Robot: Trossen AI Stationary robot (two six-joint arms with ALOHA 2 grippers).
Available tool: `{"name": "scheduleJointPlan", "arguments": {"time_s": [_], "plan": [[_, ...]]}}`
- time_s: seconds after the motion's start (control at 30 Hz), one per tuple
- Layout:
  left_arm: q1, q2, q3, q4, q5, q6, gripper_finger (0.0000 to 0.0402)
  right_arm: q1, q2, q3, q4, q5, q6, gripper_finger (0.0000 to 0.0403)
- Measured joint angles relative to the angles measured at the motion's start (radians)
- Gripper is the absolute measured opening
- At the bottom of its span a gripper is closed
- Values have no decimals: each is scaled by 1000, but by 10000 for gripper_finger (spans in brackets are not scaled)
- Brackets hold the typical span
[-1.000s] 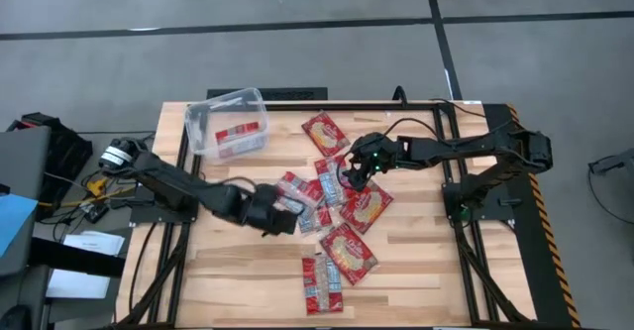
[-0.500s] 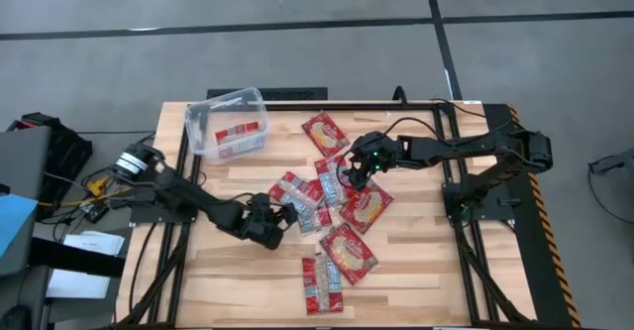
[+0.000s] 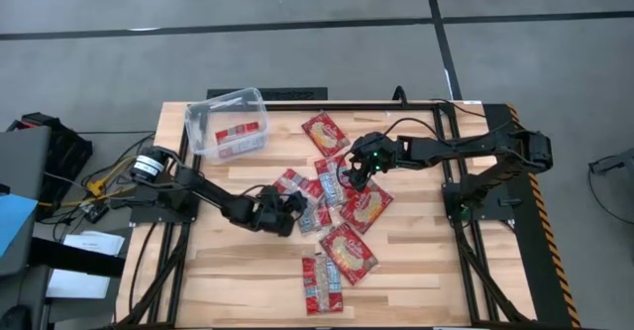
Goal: Sort popcorn bags into baskets
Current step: Put the red popcorn bag into the transparent bin
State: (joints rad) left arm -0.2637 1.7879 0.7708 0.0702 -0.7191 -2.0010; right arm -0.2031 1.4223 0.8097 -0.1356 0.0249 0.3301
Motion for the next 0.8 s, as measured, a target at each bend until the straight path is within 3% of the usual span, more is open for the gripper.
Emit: {"name": "scheduleJointPlan", "arguments": {"time_s": [0.13,0.43,0.57,0.8], "plan": [[31,15,1,-12,26,-11,227,0,0,0,0,0,-1,281],[54,66,10,-46,56,-54,20,0,0,0,-11,-1,-1,281],[54,28,5,-57,65,-23,13,0,0,0,-20,-1,-1,281],[51,-117,-1,-95,26,168,3,0,0,0,-14,-2,-25,281]]}}
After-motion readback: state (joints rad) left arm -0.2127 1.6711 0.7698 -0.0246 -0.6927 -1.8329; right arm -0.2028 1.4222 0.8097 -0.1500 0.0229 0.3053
